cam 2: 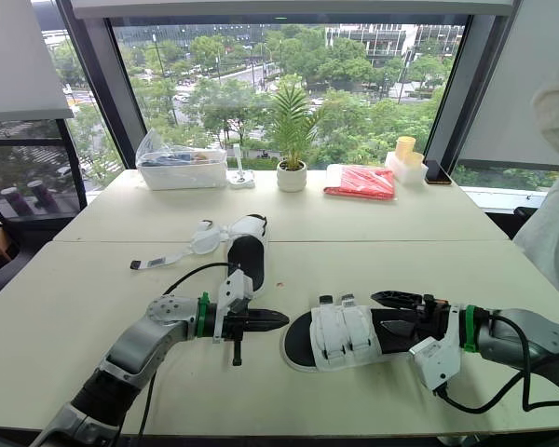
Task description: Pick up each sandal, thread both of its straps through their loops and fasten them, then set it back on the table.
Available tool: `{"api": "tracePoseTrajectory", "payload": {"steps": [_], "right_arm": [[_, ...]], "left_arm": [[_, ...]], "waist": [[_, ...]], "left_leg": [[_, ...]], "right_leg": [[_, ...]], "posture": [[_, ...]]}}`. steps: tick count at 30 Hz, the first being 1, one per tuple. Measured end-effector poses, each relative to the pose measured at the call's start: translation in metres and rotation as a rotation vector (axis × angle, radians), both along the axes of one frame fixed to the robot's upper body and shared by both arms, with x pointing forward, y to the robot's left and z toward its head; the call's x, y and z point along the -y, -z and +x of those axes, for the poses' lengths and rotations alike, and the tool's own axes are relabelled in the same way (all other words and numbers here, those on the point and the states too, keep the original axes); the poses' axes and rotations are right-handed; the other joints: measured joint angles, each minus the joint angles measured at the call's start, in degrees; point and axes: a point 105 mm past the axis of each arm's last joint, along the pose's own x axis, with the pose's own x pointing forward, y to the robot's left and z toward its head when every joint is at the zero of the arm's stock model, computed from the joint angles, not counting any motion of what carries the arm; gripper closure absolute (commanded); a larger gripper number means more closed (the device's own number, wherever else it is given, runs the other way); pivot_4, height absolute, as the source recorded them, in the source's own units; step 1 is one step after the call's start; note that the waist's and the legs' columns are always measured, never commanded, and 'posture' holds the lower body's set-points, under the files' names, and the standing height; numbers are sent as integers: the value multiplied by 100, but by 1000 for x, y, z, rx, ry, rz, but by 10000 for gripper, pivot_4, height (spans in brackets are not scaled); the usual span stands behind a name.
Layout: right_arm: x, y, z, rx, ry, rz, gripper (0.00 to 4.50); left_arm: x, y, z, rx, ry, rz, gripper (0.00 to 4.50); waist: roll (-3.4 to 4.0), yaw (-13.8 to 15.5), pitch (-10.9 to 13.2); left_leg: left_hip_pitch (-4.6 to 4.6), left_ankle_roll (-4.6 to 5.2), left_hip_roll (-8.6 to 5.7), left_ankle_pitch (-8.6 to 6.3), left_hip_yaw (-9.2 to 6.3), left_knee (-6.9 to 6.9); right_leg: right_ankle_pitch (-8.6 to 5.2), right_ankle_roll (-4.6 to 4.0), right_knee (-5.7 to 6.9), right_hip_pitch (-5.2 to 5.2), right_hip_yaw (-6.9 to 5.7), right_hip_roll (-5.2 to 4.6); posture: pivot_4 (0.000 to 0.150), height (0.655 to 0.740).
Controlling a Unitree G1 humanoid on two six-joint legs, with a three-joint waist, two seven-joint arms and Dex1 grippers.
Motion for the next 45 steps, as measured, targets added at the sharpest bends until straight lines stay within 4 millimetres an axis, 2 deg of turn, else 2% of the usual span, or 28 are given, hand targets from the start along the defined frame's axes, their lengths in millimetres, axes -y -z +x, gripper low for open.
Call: {"api": "tracePoseTrajectory", "payload": {"steps": [6,9,13,14,15,22,25,27,30,32,34,37,39,41,44,45], "right_arm": [[-23,4,8,56,-170,-5,10836],[-31,7,8,60,-241,-22,18654],[-37,17,4,33,-311,-41,37826],[-38,15,5,40,-323,-42,43891],[-38,16,5,39,-329,-46,44601],[-40,14,15,29,-283,-4,44601],[-34,5,51,53,-62,65,44601],[-21,-12,79,88,141,128,44601],[6,-46,112,152,431,246,44601],[28,-59,135,163,672,364,44601],[42,-57,149,146,856,448,44601],[51,-32,160,80,1068,506,44601],[45,-15,166,36,1150,520,44601],[30,-11,173,15,1185,536,44601],[21,-6,177,-11,1241,516,44601],[18,-5,178,-18,1247,506,40640]], "left_arm": [[-8,-2,4,1,-46,-2,45000],[-11,-2,6,2,-62,2,45000],[-14,-2,7,5,-75,2,45000],[-17,-3,9,7,-83,0,45000],[-17,-4,10,8,-88,-1,45000],[-22,-3,15,5,-113,-1,45000],[-24,-4,17,15,-125,-7,45000],[-29,-4,19,14,-143,-8,45000],[-33,-3,23,6,-170,-12,45000],[-34,-3,25,4,-176,-13,45000],[-35,-4,26,5,-178,-12,45000],[-35,-4,27,5,-179,-9,45000],[-38,-4,29,4,-186,5,45000],[-39,-4,31,10,-188,16,45000],[-40,-7,32,18,-191,20,45000],[-41,-7,33,19,-196,23,45000]], "waist": [[2,25,1],[1,26,2],[2,10,1],[2,3,1],[2,0,1],[2,-17,1],[1,-83,2],[1,-104,3],[3,-114,3],[2,-125,3],[2,-131,3],[4,-137,3],[8,-149,5],[7,-167,5],[7,-166,5],[7,-170,4]], "left_leg": [[-1,-9,-2,5,2,0],[-1,-17,-3,10,2,0],[-1,-22,-3,12,3,0],[1,-22,-3,13,4,0],[1,-22,-2,12,3,0],[2,-17,-1,10,3,0],[4,-16,-1,11,4,2],[2,-16,0,11,1,1],[-2,-14,1,10,-6,-2],[-4,-14,1,10,-7,-3],[-3,-14,2,10,-8,-4],[-13,-17,1,11,-6,-10],[-14,-23,1,15,-2,-14],[-13,-31,1,20,-2,-13],[-9,-29,1,18,-2,-11],[-5,-25,1,16,-3,-11]], "right_leg": [[0,-1,4,-4,3,-2],[-1,-1,4,-4,4,-3],[-1,-1,5,-6,5,-2],[-1,-1,6,-6,6,-1],[-1,-1,7,-6,6,0],[0,-1,8,-4,7,0],[0,-1,14,0,8,-2],[0,-1,15,-1,8,-2],[0,-1,15,-5,6,-5],[0,-1,13,-6,5,-5],[0,-1,15,-7,5,-5],[0,-1,18,-24,5,-6],[0,-1,20,-30,6,-6],[0,-1,22,-30,6,-5],[0,-1,22,-24,5,-6],[0,-1,23,-22,5,-6]], "posture": [[1500,7400],[1500,7400],[1500,7400],[1500,7400],[1500,7400],[1500,7400],[1500,7400],[1500,7400],[1500,7400],[1500,7400],[1500,7400],[1500,7400],[1500,7400],[1500,7400],[1500,7400],[1500,7400]]}}
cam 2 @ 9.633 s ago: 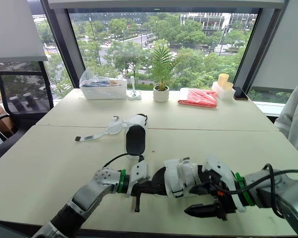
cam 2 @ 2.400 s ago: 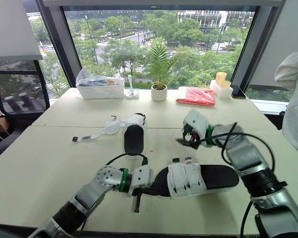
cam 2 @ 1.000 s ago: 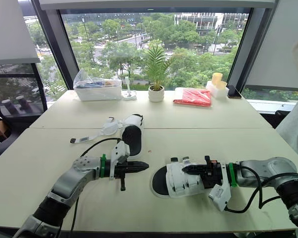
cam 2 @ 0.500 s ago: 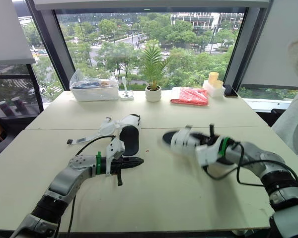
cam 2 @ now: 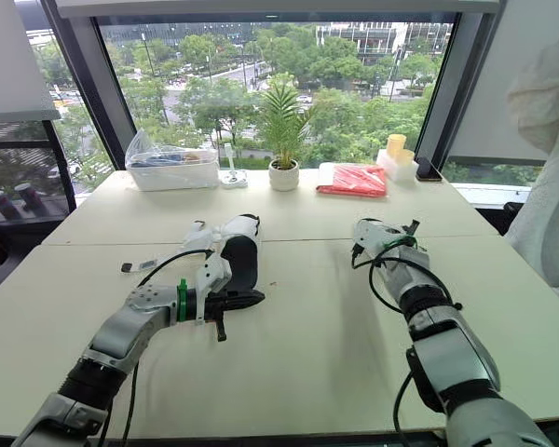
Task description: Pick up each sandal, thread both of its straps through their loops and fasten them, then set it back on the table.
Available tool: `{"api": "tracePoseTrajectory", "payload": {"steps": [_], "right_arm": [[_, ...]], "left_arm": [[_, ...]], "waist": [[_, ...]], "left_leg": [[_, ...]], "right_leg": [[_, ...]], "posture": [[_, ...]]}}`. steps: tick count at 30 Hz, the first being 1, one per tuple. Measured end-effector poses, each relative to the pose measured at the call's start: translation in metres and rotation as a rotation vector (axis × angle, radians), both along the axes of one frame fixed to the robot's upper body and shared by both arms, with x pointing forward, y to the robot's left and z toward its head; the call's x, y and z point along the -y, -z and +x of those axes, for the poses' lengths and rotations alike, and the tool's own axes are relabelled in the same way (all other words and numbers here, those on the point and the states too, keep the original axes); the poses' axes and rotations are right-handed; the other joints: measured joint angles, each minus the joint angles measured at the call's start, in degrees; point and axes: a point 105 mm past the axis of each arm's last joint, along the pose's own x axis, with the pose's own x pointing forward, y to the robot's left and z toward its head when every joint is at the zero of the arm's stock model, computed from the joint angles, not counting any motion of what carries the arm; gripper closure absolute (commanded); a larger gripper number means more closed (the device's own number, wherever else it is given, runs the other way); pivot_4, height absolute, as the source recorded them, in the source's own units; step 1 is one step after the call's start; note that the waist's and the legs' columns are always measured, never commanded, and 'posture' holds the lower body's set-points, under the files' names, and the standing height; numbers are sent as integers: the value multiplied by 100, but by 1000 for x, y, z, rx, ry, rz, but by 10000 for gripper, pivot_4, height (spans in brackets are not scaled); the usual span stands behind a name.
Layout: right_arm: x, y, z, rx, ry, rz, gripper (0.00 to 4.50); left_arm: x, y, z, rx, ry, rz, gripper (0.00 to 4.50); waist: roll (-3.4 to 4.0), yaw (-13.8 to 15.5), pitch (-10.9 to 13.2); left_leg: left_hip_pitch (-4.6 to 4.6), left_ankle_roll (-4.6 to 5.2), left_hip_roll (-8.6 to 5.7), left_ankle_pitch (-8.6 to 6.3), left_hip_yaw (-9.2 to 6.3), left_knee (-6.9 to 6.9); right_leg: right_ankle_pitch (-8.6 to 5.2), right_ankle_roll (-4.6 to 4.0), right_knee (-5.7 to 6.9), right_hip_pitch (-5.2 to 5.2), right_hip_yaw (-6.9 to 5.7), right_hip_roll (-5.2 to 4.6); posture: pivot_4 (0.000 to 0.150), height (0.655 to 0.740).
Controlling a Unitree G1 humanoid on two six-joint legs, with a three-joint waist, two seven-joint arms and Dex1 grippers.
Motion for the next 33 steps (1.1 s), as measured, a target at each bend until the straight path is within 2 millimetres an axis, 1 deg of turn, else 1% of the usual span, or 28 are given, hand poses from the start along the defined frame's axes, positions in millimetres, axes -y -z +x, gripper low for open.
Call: {"api": "tracePoseTrajectory", "payload": {"steps": [2,4,5,8,10,12,14,16,17,19,21,22,24,25,27,30,33], "right_arm": [[-7,2,2,-23,-6,-1,31203],[-15,9,2,-54,-24,9,21868],[-17,7,3,-51,-34,6,16139],[-20,-3,5,-55,-51,14,1924],[-20,-9,0,-65,-76,62,1924],[-18,-6,-13,-79,-101,131,1924],[-20,-7,-34,-88,-133,189,1924],[-26,-8,-63,-122,-172,266,1924],[-32,-4,-76,-158,-201,308,1924],[-47,8,-112,-252,-271,401,1924],[-58,11,-136,-315,-319,489,1924],[-65,4,-148,-319,-358,542,1924],[-79,-15,-162,-293,-443,658,1924],[-90,-27,-171,-273,-508,722,1588],[-104,-34,-180,-272,-576,811,1500],[-108,-34,-184,-282,-583,883,1500],[-104,-34,-182,-262,-559,870,1500]], "left_arm": [[-1,0,2,-1,-9,4,45000],[-2,-1,5,-1,-22,4,45000],[-2,-4,7,6,-27,3,45000],[-2,-15,16,39,-39,1,45000],[-6,-18,22,61,-67,5,45000],[-10,-16,26,71,-100,18,45000],[-14,-15,30,79,-138,29,45000],[-14,-18,33,96,-155,32,45000],[-14,-20,35,105,-165,34,45000],[-14,-27,39,143,-196,49,45000],[-19,-30,44,176,-239,84,45000],[-21,-32,48,197,-265,102,45000],[-24,-38,55,254,-305,140,45000],[-25,-42,59,291,-324,167,42497],[-25,-49,68,363,-362,215,36229],[-26,-60,78,473,-400,283,21055],[-26,-64,86,567,-411,368,5445]], "waist": [[0,-31,0],[0,-86,0],[0,-118,0],[1,-147,-1],[1,-144,-2],[1,-118,-2],[1,-99,-2],[1,-78,-2],[1,-69,-2],[1,10,-2],[2,42,-2],[1,61,-2],[1,78,-2],[1,85,-2],[1,116,-2],[1,190,-2],[0,238,-2]], "left_leg": [[2,1,0,0,-1,0],[1,1,0,0,-4,-1],[1,1,0,0,-4,-1],[6,1,2,-1,-5,-4],[5,4,4,-3,-9,-9],[-1,8,4,-6,-15,-13],[-13,12,4,-9,-19,-12],[-35,12,4,-9,-20,-7],[-40,12,4,-9,-19,-3],[-81,8,2,-6,-18,13],[-92,-1,-5,-1,-15,17],[-93,-2,-5,0,-15,19],[-92,-2,-6,0,-16,20],[-90,-2,-6,0,-18,20],[-89,-2,-6,0,-17,20],[-90,-2,-10,0,-14,20],[-93,-2,-14,0,-15,20]], "right_leg": [[0,0,1,1,-2,1],[0,0,4,0,-3,1],[0,0,8,-1,-3,1],[0,0,11,-2,-4,4],[0,0,10,-3,-6,5],[0,1,10,-6,-11,3],[0,1,12,-16,-14,1],[0,1,10,-32,-15,2],[1,1,11,-38,-15,3],[1,1,25,-81,-14,2],[1,2,30,-95,-12,-2],[1,2,30,-95,-12,-3],[2,1,30,-94,-14,-3],[2,1,31,-91,-15,-1],[2,1,30,-91,-20,-1],[2,1,29,-93,-21,-4],[2,1,24,-94,-23,-8]], "posture": [[1500,7400],[1500,7400],[1500,7400],[1500,7400],[1500,7400],[1500,7400],[1500,7400],[1500,7400],[1500,7400],[1500,7400],[1500,7400],[1500,7400],[1500,7400],[1500,7400],[1500,7400],[1500,7400],[1500,7400]]}}
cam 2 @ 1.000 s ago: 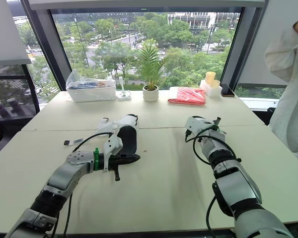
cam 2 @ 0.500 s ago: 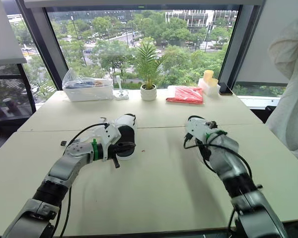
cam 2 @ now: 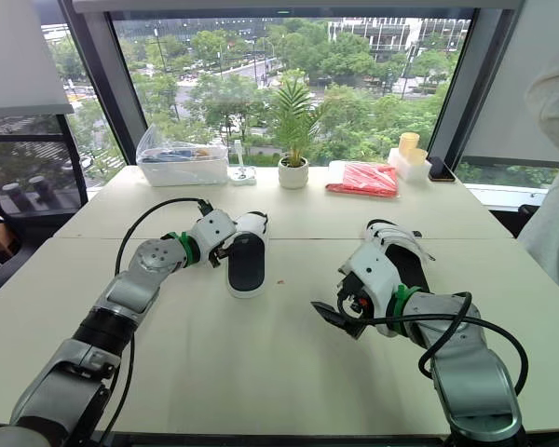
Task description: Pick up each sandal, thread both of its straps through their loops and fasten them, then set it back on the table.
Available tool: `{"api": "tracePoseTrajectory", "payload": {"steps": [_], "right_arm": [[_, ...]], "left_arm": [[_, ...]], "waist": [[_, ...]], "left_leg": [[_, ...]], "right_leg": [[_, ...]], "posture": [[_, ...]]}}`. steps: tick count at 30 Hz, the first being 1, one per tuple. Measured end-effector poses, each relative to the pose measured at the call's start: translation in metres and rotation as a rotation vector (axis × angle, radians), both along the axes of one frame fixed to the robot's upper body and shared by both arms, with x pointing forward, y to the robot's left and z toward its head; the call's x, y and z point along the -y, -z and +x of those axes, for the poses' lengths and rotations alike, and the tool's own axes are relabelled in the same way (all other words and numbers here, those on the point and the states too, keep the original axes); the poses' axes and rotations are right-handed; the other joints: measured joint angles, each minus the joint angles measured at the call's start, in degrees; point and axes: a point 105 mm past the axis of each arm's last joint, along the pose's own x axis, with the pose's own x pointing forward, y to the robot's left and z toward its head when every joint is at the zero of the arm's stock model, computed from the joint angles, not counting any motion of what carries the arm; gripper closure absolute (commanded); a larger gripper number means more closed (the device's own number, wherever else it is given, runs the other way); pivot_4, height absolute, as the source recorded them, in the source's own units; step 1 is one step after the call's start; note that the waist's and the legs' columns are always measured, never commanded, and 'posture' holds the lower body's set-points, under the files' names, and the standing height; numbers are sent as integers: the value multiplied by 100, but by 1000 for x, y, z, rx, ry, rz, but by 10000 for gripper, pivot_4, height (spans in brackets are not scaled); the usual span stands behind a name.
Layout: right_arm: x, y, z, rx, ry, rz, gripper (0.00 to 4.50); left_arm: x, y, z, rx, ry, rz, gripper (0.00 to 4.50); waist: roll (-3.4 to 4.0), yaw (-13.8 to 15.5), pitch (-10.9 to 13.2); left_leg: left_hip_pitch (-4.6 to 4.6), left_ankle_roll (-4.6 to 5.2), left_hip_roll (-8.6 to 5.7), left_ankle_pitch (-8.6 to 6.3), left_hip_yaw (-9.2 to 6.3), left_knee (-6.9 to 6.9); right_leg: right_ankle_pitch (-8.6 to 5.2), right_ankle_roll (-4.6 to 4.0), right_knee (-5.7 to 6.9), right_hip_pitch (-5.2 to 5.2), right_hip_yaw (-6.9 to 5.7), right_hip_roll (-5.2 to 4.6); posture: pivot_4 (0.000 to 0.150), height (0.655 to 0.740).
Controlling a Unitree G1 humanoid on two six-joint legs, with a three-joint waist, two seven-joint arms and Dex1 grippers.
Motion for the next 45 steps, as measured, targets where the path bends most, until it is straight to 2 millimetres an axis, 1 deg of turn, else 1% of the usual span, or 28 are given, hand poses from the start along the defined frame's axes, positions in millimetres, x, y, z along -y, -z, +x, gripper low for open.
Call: {"api": "tracePoseTrajectory", "payload": {"steps": [1,4,7,10,14,18,19,21,24,27,28,34,37,39,42,45], "right_arm": [[1,0,0,4,6,-9,1500],[2,4,2,5,21,-12,1500],[0,5,2,10,21,-16,1500],[-1,7,3,9,29,-21,1500],[2,10,3,11,43,-44,1500],[5,12,3,10,57,-52,1500],[5,12,4,12,63,-52,1500],[6,12,4,14,72,-51,1500],[6,14,4,10,79,-53,1500],[6,15,4,10,83,-51,1500],[7,15,4,11,86,-52,1500],[9,14,4,11,90,-60,1500],[13,11,4,20,102,-66,1500],[18,7,5,32,119,-60,1500],[30,-4,6,65,150,-66,1500],[45,-15,7,99,191,-68,1500]], "left_arm": [[0,0,2,18,-5,32,162],[3,0,8,62,-5,112,162],[13,2,15,89,7,162,162],[24,12,25,101,7,230,162],[27,25,36,120,-28,340,162],[28,27,47,167,-90,420,162],[28,26,48,175,-100,423,2582],[29,27,50,184,-121,434,9182],[28,29,51,185,-138,432,23914],[28,31,51,192,-147,427,40352],[28,30,51,203,-148,426,44396],[27,27,51,231,-143,418,44396],[30,19,48,261,-93,370,44396],[36,10,43,307,-14,350,44396],[54,-9,25,403,182,315,44396],[65,-16,-1,459,423,318,44396]], "waist": [[0,0,0],[-1,-16,0],[-1,-17,1],[-3,-15,2],[-6,-20,4],[-9,-22,5],[-9,-20,6],[-10,-19,6],[-10,-19,6],[-11,-17,6],[-11,-16,6],[-13,-15,7],[-17,-12,10],[-18,-9,11],[-18,21,11],[-18,43,11]], "left_leg": [[-1,0,-1,0,0,0],[-1,0,-1,0,1,-1],[-1,1,-1,0,1,-1],[-2,1,-4,0,2,0],[-2,2,-4,0,1,-1],[-3,2,-6,0,1,-1],[-3,2,-6,0,1,-1],[-3,2,-6,0,1,-1],[-3,2,-6,0,1,-1],[-3,2,-6,0,0,-1],[-3,2,-6,0,0,-1],[-4,2,-6,1,1,-1],[-9,1,-6,1,1,-1],[-13,-1,-6,2,1,-1],[-15,-2,-7,3,2,-1],[-15,-2,-8,3,4,-1]], "right_leg": [[0,0,-2,0,0,-1],[0,0,-2,-1,0,1],[0,0,-2,0,-1,2],[0,0,-2,0,-3,8],[0,0,-2,-1,-6,12],[0,1,-2,-1,-6,12],[0,1,-2,-1,-6,12],[0,1,-2,-1,-7,12],[0,1,-1,-1,-6,11],[0,1,-1,-1,-6,10],[0,1,-1,-1,-7,10],[0,1,0,-2,-6,10],[0,1,1,-8,-6,8],[0,1,1,-12,-6,4],[0,1,0,-13,-6,0],[0,1,-1,-13,-6,1]], "posture": [[1500,7400],[1500,7400],[1500,7400],[1500,7400],[1500,7400],[1500,7400],[1500,7400],[1500,7400],[1500,7400],[1500,7400],[1500,7400],[1500,7400],[1500,7400],[1500,7400],[1500,7400],[1500,7400]]}}
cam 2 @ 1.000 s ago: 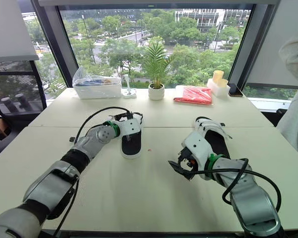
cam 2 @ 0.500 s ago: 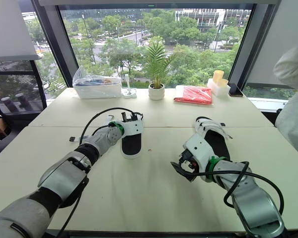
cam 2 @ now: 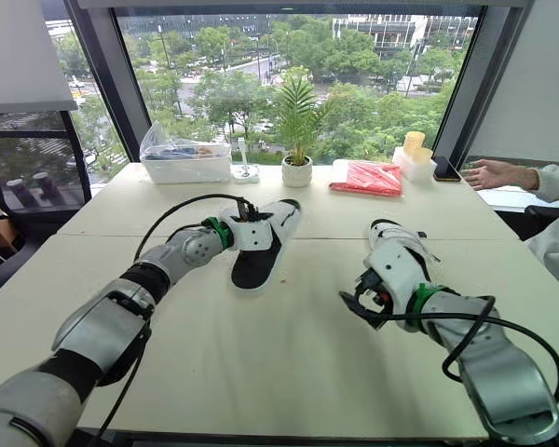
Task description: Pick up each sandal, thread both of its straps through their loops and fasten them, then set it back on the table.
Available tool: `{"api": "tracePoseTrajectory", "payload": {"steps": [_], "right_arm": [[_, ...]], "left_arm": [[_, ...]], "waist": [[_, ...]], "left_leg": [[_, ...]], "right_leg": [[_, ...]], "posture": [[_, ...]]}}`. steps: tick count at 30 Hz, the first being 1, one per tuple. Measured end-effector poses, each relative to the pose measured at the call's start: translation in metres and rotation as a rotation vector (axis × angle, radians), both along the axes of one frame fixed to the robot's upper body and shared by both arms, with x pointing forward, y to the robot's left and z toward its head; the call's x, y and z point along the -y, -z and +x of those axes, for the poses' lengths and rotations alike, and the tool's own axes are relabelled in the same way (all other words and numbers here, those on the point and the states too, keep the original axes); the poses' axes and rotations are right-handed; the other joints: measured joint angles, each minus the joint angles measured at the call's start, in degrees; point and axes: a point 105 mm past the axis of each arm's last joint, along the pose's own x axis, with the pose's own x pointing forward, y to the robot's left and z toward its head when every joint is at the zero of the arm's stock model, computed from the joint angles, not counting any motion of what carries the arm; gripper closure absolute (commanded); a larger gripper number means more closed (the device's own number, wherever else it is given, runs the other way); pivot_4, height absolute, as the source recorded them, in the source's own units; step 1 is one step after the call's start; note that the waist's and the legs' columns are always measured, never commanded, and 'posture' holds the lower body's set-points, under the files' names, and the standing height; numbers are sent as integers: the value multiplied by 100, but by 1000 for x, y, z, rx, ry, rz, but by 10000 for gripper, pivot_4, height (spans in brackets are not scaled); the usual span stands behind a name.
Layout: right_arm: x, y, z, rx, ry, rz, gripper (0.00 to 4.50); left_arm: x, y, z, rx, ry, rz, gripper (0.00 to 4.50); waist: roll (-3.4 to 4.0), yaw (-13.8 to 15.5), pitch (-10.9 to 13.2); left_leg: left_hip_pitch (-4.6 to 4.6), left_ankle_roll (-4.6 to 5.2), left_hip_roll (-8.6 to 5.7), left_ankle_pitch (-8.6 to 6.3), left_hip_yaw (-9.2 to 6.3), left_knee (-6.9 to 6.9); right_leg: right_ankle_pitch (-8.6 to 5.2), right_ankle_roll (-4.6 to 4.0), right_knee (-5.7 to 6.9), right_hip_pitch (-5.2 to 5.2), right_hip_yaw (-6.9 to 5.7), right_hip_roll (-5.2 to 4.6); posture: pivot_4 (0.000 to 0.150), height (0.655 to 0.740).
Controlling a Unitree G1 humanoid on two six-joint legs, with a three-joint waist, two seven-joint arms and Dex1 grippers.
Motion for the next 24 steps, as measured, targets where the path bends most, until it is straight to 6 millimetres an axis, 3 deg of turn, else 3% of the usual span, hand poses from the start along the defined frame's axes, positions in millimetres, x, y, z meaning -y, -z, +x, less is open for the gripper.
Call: {"api": "tracePoseTrajectory", "payload": {"steps": [8,13,19,24], "right_arm": [[34,2,-3,0,93,-3,1500],[35,7,-5,-15,91,4,1500],[31,7,-9,-7,84,-3,1500],[30,10,-10,-21,83,0,1500]], "left_arm": [[6,20,-66,56,468,217,44396],[9,34,-92,76,647,284,44396],[16,42,-102,118,724,310,44396],[25,55,-98,219,754,391,44396]], "waist": [[0,56,0],[0,64,0],[-1,67,0],[-9,72,5]], "left_leg": [[2,3,0,0,10,2],[3,4,-1,0,11,4],[3,5,-2,0,10,5],[4,5,-20,0,9,5]], "right_leg": [[0,0,3,1,2,7],[0,0,3,3,2,10],[0,1,3,4,2,11],[0,1,5,5,2,11]], "posture": [[1500,7400],[1500,7400],[1500,7400],[1500,7400]]}}
